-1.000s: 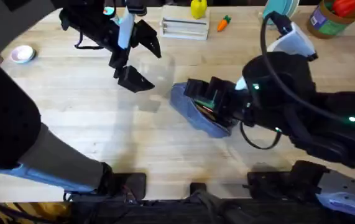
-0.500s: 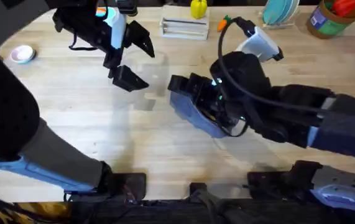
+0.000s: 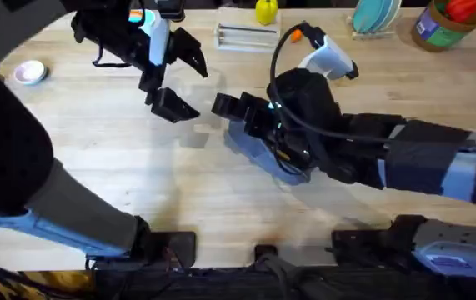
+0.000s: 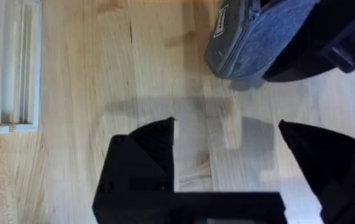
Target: Unzip the bag, pick up the pens from the table one at a time and place them inside, then zip the bag closed.
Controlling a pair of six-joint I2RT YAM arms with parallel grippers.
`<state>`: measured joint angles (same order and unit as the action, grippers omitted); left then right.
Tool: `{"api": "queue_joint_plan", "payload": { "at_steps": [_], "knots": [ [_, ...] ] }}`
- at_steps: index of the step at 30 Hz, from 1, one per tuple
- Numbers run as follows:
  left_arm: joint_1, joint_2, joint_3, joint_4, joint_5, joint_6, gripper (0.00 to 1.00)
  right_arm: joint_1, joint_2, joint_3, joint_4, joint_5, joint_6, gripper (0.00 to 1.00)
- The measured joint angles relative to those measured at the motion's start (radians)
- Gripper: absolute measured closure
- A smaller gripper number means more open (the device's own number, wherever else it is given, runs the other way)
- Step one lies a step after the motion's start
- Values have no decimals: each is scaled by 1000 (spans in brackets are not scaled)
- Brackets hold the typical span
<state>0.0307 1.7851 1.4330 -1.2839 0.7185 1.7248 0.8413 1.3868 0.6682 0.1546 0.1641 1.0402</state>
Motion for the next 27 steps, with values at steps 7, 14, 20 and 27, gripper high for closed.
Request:
{"api": "queue_joint_plan", "payload": {
  "at_steps": [7,14,20,27],
  "knots": [
    [0,0,0,0,0,0,7,0,-74,-4,8,-16,-83,5],
    [0,0,0,0,0,0,7,0,-128,-4,12,-15,-143,5],
    [0,0,0,0,0,0,8,0,-139,-4,25,-11,-175,5],
    [0,0,0,0,0,0,7,-1,-139,14,8,5,-293,5]
  ]
}}
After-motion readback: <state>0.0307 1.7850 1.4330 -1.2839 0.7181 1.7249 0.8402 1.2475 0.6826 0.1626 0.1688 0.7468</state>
